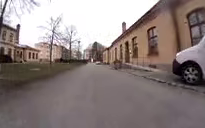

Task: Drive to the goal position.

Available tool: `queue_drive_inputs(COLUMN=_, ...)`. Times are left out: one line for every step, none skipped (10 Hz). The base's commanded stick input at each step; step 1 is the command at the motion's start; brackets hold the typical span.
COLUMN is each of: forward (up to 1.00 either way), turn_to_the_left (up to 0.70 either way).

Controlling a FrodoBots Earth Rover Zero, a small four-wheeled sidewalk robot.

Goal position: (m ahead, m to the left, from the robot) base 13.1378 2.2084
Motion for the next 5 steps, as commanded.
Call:
queue_drive_inputs(forward=1.0, turn_to_the_left=0.0)
queue_drive_inputs(forward=1.0, turn_to_the_left=0.0)
queue_drive_inputs(forward=1.0, turn_to_the_left=0.0)
queue_drive_inputs(forward=1.0, turn_to_the_left=0.0)
queue_drive_inputs(forward=1.0, turn_to_the_left=0.0)
